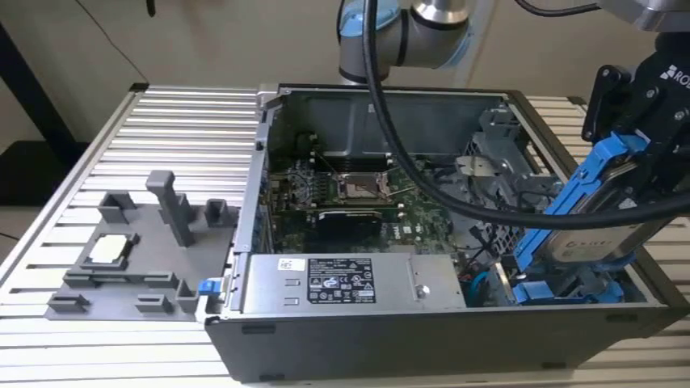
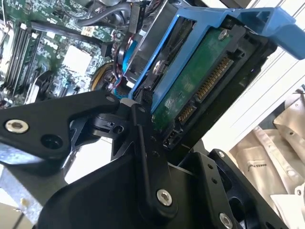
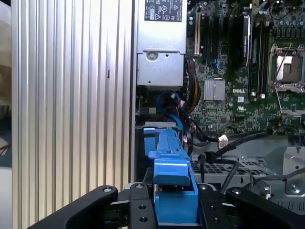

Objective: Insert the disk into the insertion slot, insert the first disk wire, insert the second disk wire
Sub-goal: 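Insert the disk into the insertion slot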

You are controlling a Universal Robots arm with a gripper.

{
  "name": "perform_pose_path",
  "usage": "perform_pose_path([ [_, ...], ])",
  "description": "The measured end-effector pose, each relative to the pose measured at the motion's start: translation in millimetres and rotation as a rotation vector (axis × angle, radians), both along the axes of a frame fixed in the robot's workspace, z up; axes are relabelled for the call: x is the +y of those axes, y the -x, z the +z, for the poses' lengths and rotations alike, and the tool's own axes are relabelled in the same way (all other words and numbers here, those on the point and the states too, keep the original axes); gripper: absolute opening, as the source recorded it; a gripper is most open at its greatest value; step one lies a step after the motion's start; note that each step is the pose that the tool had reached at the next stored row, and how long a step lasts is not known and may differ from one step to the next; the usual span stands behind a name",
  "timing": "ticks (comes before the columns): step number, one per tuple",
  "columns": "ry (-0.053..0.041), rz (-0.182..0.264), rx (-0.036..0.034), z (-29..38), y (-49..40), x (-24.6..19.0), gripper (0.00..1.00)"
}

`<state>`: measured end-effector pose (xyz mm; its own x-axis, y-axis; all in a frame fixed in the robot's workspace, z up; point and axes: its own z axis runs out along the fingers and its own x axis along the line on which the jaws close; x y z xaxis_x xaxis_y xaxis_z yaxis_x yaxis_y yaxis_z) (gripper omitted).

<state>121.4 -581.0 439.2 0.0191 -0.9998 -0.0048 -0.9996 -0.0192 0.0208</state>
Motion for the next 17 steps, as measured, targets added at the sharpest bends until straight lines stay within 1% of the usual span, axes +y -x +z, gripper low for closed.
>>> perform_pose_path([
  [3, -0.0041, 0.000, 0.0000, -5.3, 0.0, 0.0, 0.33],
  [4, -0.0067, 0.000, -0.0001, -6.9, -0.1, 0.0, 0.33],
  [6, -0.0156, 0.000, 0.0000, -9.4, -0.3, 0.0, 0.33],
  [7, -0.0217, 0.000, 0.0000, -10.2, -0.4, 0.0, 0.33],
  [8, -0.0309, 0.000, -0.0001, -11.0, -0.4, 0.0, 0.33],
  [9, -0.0367, -0.001, -0.0001, -12.2, -0.6, 0.0, 0.33],
  [10, -0.0388, -0.003, 0.0000, -13.7, -0.8, 0.0, 0.33],
  [12, -0.0383, -0.005, -0.0001, -16.2, -1.8, 0.0, 0.33],
  [14, -0.0346, -0.009, -0.0002, -18.9, -1.8, 0.0, 0.33],
  [17, -0.0342, -0.027, -0.0006, -23.4, -1.9, 0.0, 0.33],
])
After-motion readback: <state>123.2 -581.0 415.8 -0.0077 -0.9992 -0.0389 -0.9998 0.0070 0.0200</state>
